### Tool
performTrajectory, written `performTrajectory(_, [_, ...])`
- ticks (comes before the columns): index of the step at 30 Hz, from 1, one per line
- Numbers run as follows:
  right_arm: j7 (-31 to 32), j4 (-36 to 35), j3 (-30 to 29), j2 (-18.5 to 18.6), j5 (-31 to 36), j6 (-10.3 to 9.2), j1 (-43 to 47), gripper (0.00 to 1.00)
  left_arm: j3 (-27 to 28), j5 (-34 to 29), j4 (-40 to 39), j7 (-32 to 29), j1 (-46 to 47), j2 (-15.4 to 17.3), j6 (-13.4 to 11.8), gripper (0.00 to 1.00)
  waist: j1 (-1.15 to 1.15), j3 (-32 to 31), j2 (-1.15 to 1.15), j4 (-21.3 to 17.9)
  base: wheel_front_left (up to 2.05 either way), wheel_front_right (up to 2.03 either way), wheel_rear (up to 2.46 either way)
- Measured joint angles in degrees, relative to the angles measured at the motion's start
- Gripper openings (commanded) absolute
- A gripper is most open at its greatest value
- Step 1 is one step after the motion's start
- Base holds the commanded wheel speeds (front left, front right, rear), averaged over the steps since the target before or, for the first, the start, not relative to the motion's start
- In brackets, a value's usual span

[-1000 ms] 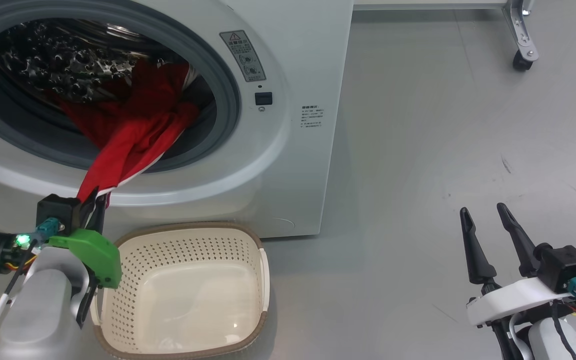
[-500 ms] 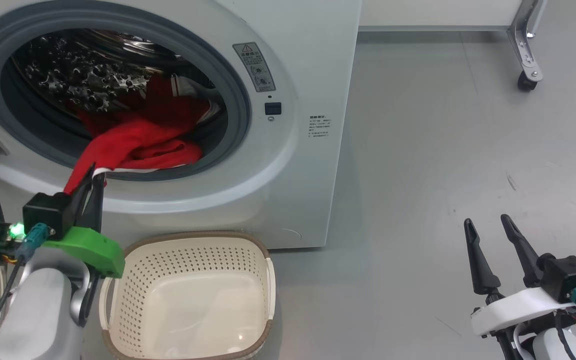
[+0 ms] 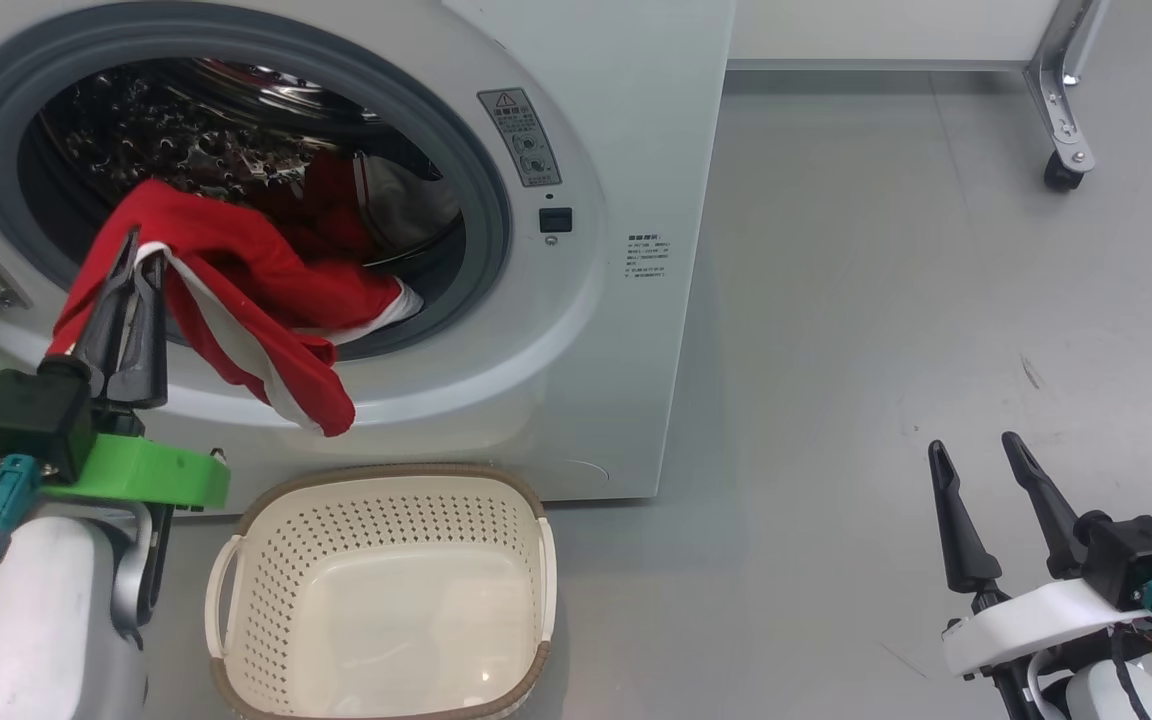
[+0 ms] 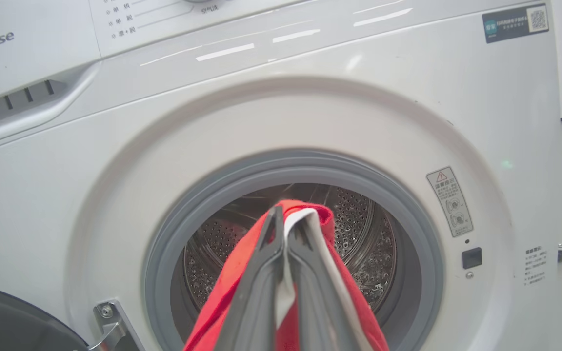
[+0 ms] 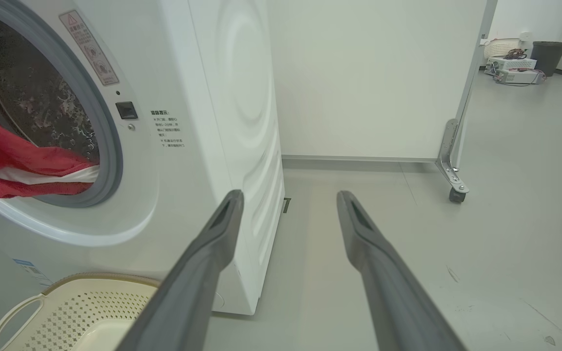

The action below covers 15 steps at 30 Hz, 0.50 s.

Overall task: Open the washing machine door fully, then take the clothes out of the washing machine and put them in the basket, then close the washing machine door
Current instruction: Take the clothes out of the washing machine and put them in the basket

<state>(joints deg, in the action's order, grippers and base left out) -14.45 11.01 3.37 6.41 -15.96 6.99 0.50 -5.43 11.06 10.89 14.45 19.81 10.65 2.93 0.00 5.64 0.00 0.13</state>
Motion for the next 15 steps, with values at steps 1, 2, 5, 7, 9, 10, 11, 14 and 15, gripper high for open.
performTrajectory(1, [0.0,-0.1,0.0,0.0,0.0,0.0,0.0,1.0,0.6,-0.2,-2.9,0.0,-0.2,0.0,-0.2,0.0,0.0,0.0,0.0,0.0,0.0,0.0,0.0])
performTrajectory(2, [0.0,-0.2,0.0,0.0,0.0,0.0,0.0,1.0,0.9,-0.5,-4.5,0.0,-0.3,0.0,-0.3,0.0,0.0,0.1,0.0,0.1,0.0,0.0,0.0])
performTrajectory(5, [0.0,-0.2,0.0,0.0,0.0,0.0,0.0,1.0,1.6,-1.2,-7.5,0.3,-0.6,-0.2,-0.8,0.0,0.0,0.2,0.0,0.1,0.0,0.0,0.0])
performTrajectory(7, [0.0,-0.2,0.0,0.0,0.0,0.0,0.0,1.0,1.6,-1.3,-7.8,0.3,-2.0,-0.5,-0.8,0.0,0.0,0.3,0.0,0.2,0.0,0.0,0.0])
performTrajectory(9, [0.0,-0.2,0.1,0.0,0.0,0.0,0.0,1.0,1.6,-1.6,-7.8,0.3,-3.9,-0.7,-0.8,0.0,0.0,0.4,0.0,0.2,0.0,0.0,0.0])
performTrajectory(10, [0.0,-0.2,0.1,0.0,0.0,0.0,0.0,1.0,1.5,-1.6,-7.8,0.3,-4.7,-0.8,-0.8,0.0,0.0,0.4,0.0,0.2,0.0,0.0,0.0])
performTrajectory(11, [0.0,-0.2,0.1,0.0,0.0,0.0,0.0,1.0,1.3,-1.6,-7.6,0.3,-5.4,-0.9,-0.7,0.0,0.0,0.4,0.0,0.2,0.0,0.0,0.0])
performTrajectory(14, [0.0,-0.3,0.1,0.0,0.0,0.0,0.0,1.0,0.7,-1.6,-7.2,0.3,-6.8,-0.9,-0.5,0.0,0.0,0.5,0.0,0.2,0.0,0.0,0.0])
performTrajectory(15, [0.0,-0.3,0.2,0.0,0.0,0.0,0.0,1.0,0.4,-1.6,-6.7,0.3,-7.4,-1.0,-0.2,0.0,0.0,0.6,0.0,0.1,0.0,0.0,0.0])
